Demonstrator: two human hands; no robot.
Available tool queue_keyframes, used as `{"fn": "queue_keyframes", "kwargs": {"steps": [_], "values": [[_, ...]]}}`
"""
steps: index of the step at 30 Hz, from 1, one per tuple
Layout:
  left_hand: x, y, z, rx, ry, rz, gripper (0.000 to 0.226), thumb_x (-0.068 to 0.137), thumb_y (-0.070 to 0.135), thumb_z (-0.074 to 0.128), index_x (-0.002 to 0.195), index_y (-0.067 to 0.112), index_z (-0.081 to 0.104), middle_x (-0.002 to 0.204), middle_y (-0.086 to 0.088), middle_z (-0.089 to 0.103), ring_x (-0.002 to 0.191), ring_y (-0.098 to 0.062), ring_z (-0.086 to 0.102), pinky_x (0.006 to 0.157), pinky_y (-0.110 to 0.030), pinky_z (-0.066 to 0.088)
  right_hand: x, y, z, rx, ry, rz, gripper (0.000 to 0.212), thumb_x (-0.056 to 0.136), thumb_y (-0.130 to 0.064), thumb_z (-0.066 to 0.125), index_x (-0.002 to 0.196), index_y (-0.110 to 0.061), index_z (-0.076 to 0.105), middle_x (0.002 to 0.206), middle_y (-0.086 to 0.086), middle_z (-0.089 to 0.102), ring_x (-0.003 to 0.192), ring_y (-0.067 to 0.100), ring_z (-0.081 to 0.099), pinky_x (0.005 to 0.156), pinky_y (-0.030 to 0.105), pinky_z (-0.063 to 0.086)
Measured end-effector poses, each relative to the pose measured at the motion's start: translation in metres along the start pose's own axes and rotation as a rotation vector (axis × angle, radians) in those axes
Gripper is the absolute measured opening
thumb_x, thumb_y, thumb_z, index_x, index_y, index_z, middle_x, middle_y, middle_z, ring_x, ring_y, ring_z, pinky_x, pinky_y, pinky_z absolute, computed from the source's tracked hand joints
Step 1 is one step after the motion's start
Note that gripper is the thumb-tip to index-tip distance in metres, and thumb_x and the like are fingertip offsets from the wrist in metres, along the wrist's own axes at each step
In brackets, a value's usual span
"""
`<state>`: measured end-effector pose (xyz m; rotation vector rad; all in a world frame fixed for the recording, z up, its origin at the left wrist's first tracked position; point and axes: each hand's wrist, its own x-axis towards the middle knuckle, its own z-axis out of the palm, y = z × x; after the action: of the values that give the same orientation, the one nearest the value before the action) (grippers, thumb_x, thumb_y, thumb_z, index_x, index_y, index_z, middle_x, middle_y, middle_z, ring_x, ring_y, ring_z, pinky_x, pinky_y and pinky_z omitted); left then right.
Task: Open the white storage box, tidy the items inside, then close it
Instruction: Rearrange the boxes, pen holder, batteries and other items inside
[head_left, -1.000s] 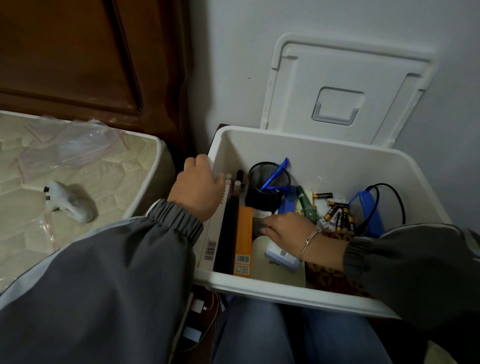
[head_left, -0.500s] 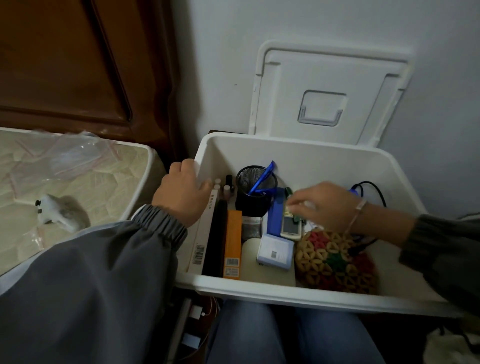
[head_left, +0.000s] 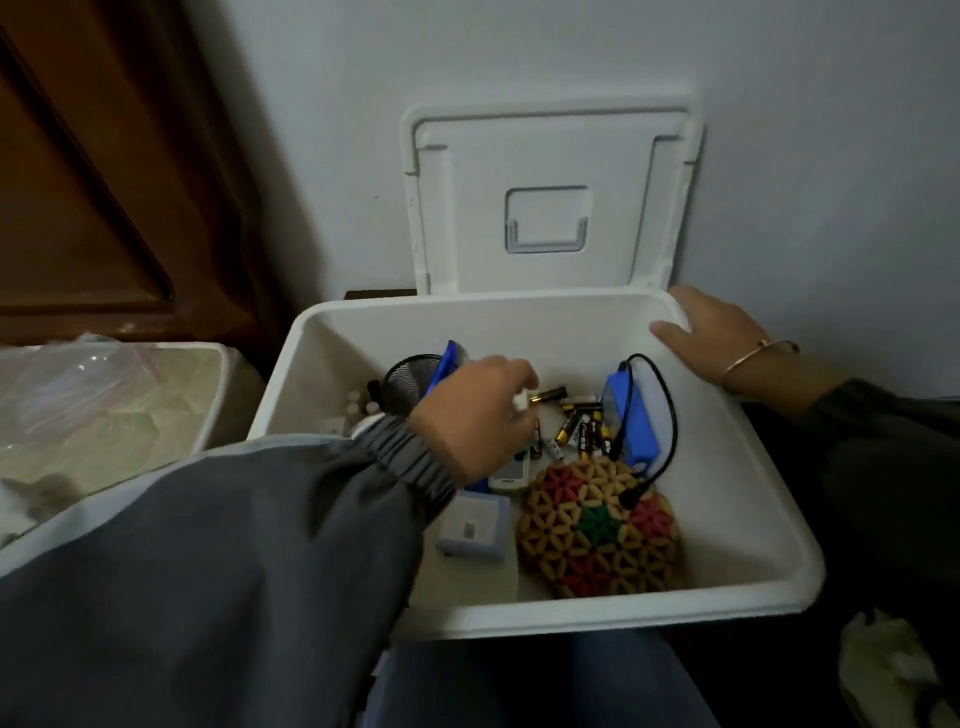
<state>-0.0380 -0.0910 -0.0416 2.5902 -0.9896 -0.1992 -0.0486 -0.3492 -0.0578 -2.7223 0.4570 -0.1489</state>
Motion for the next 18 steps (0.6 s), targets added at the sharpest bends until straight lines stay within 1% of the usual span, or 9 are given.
{"fn": "queue_keyframes", "kwargs": {"steps": [2, 3, 5, 8, 10, 12, 14, 16, 18], "values": [[0.020, 0.000, 0.023, 0.072, -0.206, -0.084, 0.036, 0.094, 0.029, 0.049, 0.127, 0.017, 0.051, 0.127, -0.005, 0.053, 0.114, -0.021, 0.052, 0.099, -0.036, 0.045, 0.002, 0.000, 0.004, 0.046, -0.017, 0.022, 0.048, 0.096, -0.023, 0.045, 0.138, -0.003, 0.034, 0.133, 0.025, 0.049, 0.118, 0.040, 0.048, 0.093, 0.036, 0.038], [0.028, -0.001, 0.034, 0.101, -0.267, -0.114, 0.038, 0.094, 0.029, 0.048, 0.130, 0.016, 0.049, 0.130, -0.007, 0.050, 0.117, -0.023, 0.050, 0.100, -0.037, 0.044, 0.002, 0.000, 0.006, 0.067, -0.027, 0.029, 0.047, 0.097, -0.022, 0.044, 0.139, -0.003, 0.032, 0.132, 0.026, 0.049, 0.117, 0.040, 0.049, 0.092, 0.036, 0.039], [0.041, -0.002, 0.051, 0.155, -0.322, -0.138, 0.042, 0.094, 0.030, 0.047, 0.134, 0.016, 0.046, 0.134, -0.009, 0.045, 0.121, -0.027, 0.046, 0.102, -0.040, 0.043, 0.004, 0.001, 0.008, 0.099, -0.035, 0.030, 0.047, 0.097, -0.021, 0.042, 0.139, -0.003, 0.030, 0.130, 0.027, 0.050, 0.115, 0.040, 0.050, 0.090, 0.036, 0.040], [0.054, -0.004, 0.069, 0.305, -0.331, -0.102, 0.041, 0.096, 0.028, 0.045, 0.136, 0.017, 0.045, 0.142, -0.006, 0.037, 0.128, -0.028, 0.038, 0.104, -0.043, 0.041, 0.005, 0.005, 0.012, 0.126, -0.022, 0.024, 0.046, 0.096, -0.020, 0.043, 0.138, -0.004, 0.031, 0.122, 0.026, 0.055, 0.109, 0.039, 0.054, 0.081, 0.033, 0.040], [0.059, -0.009, 0.078, 0.408, -0.321, -0.081, 0.038, 0.097, 0.027, 0.043, 0.133, 0.016, 0.048, 0.145, -0.004, 0.036, 0.131, -0.027, 0.036, 0.104, -0.042, 0.039, 0.006, 0.007, 0.014, 0.141, -0.015, 0.020, 0.046, 0.095, -0.018, 0.044, 0.138, -0.005, 0.031, 0.115, 0.025, 0.058, 0.101, 0.038, 0.056, 0.074, 0.030, 0.037], [0.062, -0.014, 0.084, 0.495, -0.318, -0.066, 0.037, 0.097, 0.027, 0.041, 0.131, 0.016, 0.049, 0.142, -0.004, 0.041, 0.129, -0.026, 0.038, 0.104, -0.041, 0.038, 0.006, 0.010, 0.016, 0.154, -0.011, 0.009, 0.046, 0.095, -0.018, 0.044, 0.138, -0.007, 0.030, 0.103, 0.022, 0.060, 0.087, 0.034, 0.056, 0.070, 0.029, 0.036], [0.062, -0.018, 0.088, 0.537, -0.310, -0.066, 0.038, 0.098, 0.030, 0.038, 0.133, 0.019, 0.048, 0.137, -0.003, 0.048, 0.126, -0.025, 0.042, 0.105, -0.040, 0.036, 0.008, 0.012, 0.018, 0.150, -0.010, 0.002, 0.046, 0.095, -0.018, 0.043, 0.138, -0.009, 0.029, 0.088, 0.015, 0.055, 0.073, 0.027, 0.049, 0.066, 0.029, 0.036], [0.063, -0.019, 0.090, 0.551, -0.284, -0.070, 0.038, 0.098, 0.034, 0.037, 0.130, 0.019, 0.049, 0.131, -0.003, 0.053, 0.123, -0.024, 0.045, 0.105, -0.040, 0.034, 0.010, 0.014, 0.020, 0.142, -0.010, -0.003, 0.047, 0.094, -0.018, 0.042, 0.138, -0.009, 0.027, 0.082, 0.009, 0.050, 0.068, 0.024, 0.046, 0.065, 0.029, 0.036], [0.066, -0.017, 0.092, 0.536, -0.245, -0.072, 0.037, 0.097, 0.038, 0.038, 0.124, 0.018, 0.053, 0.126, -0.003, 0.055, 0.120, -0.023, 0.048, 0.103, -0.040, 0.035, 0.012, 0.015, 0.021, 0.143, -0.012, 0.002, 0.047, 0.094, -0.017, 0.041, 0.138, -0.010, 0.026, 0.079, 0.007, 0.049, 0.061, 0.020, 0.044, 0.063, 0.029, 0.036]]}}
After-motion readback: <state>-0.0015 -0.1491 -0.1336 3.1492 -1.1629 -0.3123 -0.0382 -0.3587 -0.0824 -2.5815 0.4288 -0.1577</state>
